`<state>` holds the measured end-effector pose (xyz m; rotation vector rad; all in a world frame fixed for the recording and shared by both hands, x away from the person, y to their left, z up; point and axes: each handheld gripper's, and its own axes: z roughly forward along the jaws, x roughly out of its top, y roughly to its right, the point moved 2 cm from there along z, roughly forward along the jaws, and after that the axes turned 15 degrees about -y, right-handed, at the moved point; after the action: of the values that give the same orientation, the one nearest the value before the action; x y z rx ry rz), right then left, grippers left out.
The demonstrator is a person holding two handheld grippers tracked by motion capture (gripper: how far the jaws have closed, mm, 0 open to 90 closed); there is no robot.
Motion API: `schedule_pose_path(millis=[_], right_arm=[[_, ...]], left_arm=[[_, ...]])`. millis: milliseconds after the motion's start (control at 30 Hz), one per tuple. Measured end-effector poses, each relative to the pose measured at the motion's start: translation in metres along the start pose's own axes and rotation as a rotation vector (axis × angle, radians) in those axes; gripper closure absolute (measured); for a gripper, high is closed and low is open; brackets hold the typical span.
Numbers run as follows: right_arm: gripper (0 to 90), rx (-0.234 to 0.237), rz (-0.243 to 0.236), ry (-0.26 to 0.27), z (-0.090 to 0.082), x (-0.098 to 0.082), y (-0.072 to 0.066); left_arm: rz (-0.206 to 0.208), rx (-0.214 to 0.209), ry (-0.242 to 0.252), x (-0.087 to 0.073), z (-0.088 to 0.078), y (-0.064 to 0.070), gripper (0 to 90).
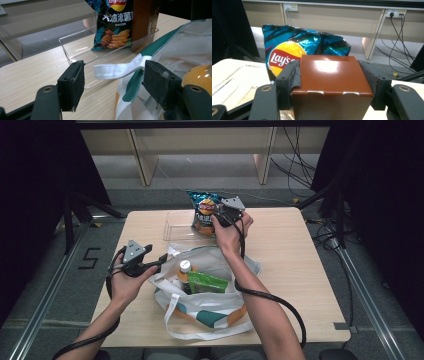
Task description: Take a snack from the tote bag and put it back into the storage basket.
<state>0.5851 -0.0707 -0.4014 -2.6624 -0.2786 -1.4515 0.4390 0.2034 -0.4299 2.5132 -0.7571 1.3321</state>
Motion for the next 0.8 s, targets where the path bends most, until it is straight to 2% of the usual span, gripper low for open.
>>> schedule_pose_path(millis=[67, 133, 167, 233, 333, 367, 533, 567, 600, 633, 667, 700, 767, 800], right_arm=[[37.5, -0.007, -0.028, -0.005, 0.0, 0.001, 0.001], [36.9, 0.008, 0.007, -0.028, -0.001, 0.002, -0.001], [35.6, 0.015, -0.007, -0.04, -0.002, 0.003, -0.001], [33.8, 0.032, -0.004, -0.05, -0.004, 0.005, -0.001], [31.2, 0.031, -0.009, -0.05, -0.006, 0.007, 0.0], [30.5, 0.03, -0.025, -0.045, -0.008, 0.008, 0.001], [28.4, 0.055, -0.009, -0.032, -0.02, 0.016, 0.006], [28.3, 0.055, -0.038, -0.018, -0.022, 0.018, 0.009], [28.1, 0.072, -0.008, -0.02, -0.025, 0.019, 0.009], [28.0, 0.068, -0.029, -0.009, -0.027, 0.021, 0.012], [28.0, 0.078, -0.009, -0.01, -0.031, 0.021, 0.011], [28.0, 0.083, -0.024, -0.003, -0.032, 0.023, 0.013], [28.7, 0.101, -0.005, -0.004, -0.037, 0.024, 0.015], [29.0, 0.098, -0.021, -0.002, -0.038, 0.024, 0.018]], left_arm=[[-0.003, -0.001, -0.003, 0.0, 0.0, 0.0, 32.9], [-0.003, -0.001, -0.004, 0.0, 0.001, 0.001, 32.9], [-0.002, -0.001, -0.004, 0.0, 0.001, 0.001, 32.9], [-0.001, -0.002, -0.004, 0.0, 0.001, 0.001, 32.9], [-0.005, -0.002, -0.001, 0.0, 0.0, 0.001, 32.9], [-0.005, 0.001, -0.006, 0.0, 0.0, 0.001, 32.9], [-0.005, -0.001, -0.002, 0.0, 0.0, 0.001, 32.8], [-0.005, -0.001, -0.002, 0.0, 0.0, 0.001, 32.8], [-0.005, 0.0, -0.002, 0.0, 0.0, 0.001, 32.8], [-0.006, 0.0, -0.003, 0.0, 0.0, 0.001, 32.8], [-0.006, 0.0, -0.003, 0.0, 0.0, 0.001, 32.8], [-0.006, 0.001, -0.002, 0.0, 0.0, 0.001, 32.8], [0.002, -0.005, 0.006, 0.0, 0.001, 0.001, 32.8], [-0.003, -0.003, 0.005, 0.0, 0.0, 0.001, 32.8]])
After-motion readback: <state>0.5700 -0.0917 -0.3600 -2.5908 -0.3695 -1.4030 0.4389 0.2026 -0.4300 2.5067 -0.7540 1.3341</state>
